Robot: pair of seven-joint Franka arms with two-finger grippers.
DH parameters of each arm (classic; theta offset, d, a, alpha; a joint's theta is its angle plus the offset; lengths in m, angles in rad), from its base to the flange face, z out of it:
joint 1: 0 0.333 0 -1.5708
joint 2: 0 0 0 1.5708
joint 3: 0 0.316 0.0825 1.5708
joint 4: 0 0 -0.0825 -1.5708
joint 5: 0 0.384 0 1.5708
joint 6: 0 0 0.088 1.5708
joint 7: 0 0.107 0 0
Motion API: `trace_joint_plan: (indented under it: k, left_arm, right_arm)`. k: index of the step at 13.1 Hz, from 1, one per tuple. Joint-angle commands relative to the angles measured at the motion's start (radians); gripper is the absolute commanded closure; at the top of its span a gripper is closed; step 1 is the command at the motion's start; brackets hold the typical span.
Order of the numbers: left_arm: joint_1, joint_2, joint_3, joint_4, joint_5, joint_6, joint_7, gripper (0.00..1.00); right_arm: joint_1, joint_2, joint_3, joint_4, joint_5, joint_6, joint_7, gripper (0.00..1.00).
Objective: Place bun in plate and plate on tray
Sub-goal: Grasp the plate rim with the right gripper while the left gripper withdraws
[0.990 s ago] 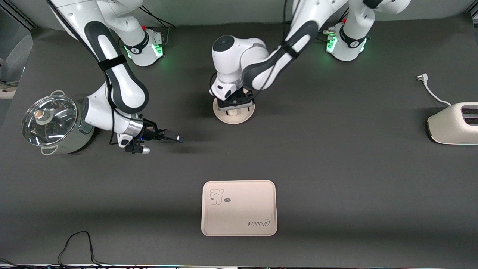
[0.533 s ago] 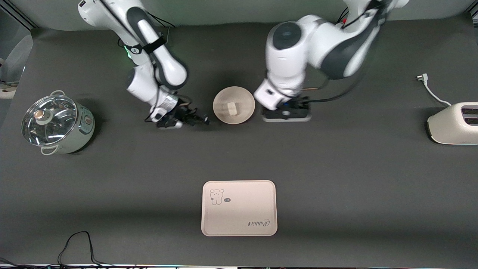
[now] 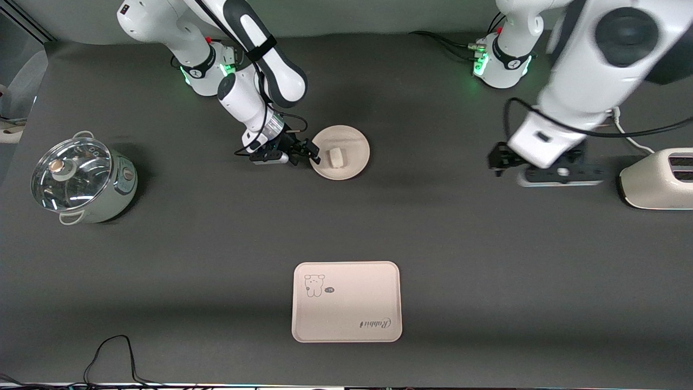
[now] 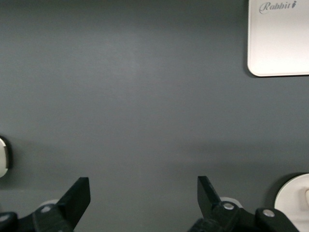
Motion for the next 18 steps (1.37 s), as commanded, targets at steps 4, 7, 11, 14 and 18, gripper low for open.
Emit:
trace_joint_plan:
  k: [4, 7, 11, 14, 18]
  left_arm:
    - [0.104, -0.059, 0.028, -0.029, -0.069, -0.05, 0.202, 0.01]
    - [0.107, -0.056, 0.137, -0.012, -0.085, -0.068, 0.396, 0.01]
    - [-0.16, -0.077, 0.434, -0.01, -0.066, -0.105, 0.421, 0.01]
    - [-0.189, -0.082, 0.444, -0.01, -0.023, -0.102, 0.398, 0.01]
    - [-0.18, -0.119, 0.422, -0.016, -0.013, -0.107, 0.363, 0.0]
  right_arm:
    - [0.1, 0.04, -0.012, 0.007, 0.118, 0.074, -0.054, 0.18]
    - [0.132, 0.042, -0.012, 0.01, 0.317, 0.094, -0.241, 0.29]
    - [0.141, 0.056, -0.012, 0.02, 0.539, 0.082, -0.459, 0.44]
    - [0.143, 0.073, -0.012, 0.054, 0.557, 0.088, -0.46, 0.81]
    - [0.144, 0.079, -0.012, 0.079, 0.591, 0.097, -0.46, 1.0]
